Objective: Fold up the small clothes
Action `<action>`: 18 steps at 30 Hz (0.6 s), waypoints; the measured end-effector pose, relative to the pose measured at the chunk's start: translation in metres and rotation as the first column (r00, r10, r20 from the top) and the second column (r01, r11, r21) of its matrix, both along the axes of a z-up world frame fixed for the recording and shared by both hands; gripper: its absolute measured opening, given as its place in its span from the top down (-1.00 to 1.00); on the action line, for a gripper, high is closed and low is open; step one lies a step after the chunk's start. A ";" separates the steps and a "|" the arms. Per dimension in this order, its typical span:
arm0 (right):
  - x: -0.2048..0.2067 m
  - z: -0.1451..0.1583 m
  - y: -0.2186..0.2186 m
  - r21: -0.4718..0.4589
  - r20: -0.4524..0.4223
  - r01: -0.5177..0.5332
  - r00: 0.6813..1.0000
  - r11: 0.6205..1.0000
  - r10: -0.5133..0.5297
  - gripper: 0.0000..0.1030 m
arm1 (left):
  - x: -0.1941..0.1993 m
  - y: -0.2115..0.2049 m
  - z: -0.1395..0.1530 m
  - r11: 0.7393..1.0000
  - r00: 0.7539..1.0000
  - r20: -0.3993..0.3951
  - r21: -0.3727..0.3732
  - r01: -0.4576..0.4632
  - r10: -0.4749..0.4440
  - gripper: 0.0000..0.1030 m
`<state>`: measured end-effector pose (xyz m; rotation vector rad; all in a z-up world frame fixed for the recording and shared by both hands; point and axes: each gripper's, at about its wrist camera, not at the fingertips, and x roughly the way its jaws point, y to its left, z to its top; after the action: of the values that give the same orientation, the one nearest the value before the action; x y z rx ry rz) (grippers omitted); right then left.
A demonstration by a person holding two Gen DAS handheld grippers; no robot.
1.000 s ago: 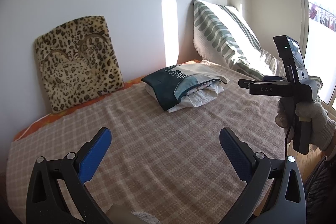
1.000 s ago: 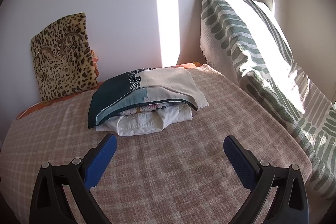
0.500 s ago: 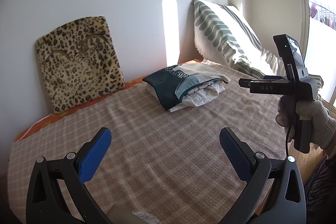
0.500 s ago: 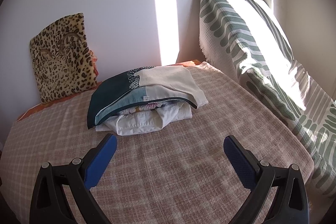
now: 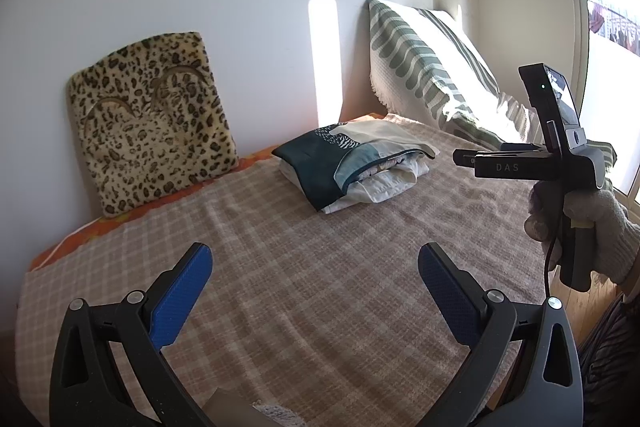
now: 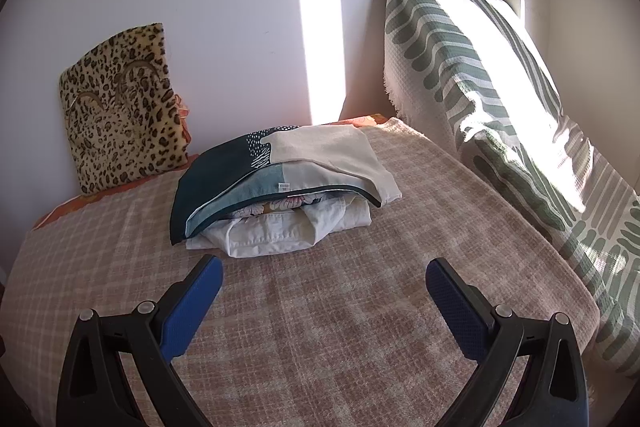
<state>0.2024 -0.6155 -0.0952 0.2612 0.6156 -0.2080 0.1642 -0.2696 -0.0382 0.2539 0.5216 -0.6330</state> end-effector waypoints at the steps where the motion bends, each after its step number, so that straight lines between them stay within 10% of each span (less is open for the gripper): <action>1: 0.000 0.000 0.000 0.002 0.000 -0.002 1.000 1.000 0.002 -0.99 | 0.000 0.000 0.000 1.000 1.000 -0.001 -0.001 0.002 -0.002 -0.99; 18: 0.001 -0.001 0.004 0.004 -0.001 -0.009 1.000 1.000 0.009 -1.00 | -0.001 0.002 0.001 1.000 1.000 0.003 -0.003 0.007 -0.007 -0.99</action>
<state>0.2030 -0.6117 -0.0959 0.2625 0.6184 -0.1979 0.1630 -0.2673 -0.0373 0.2542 0.5173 -0.6403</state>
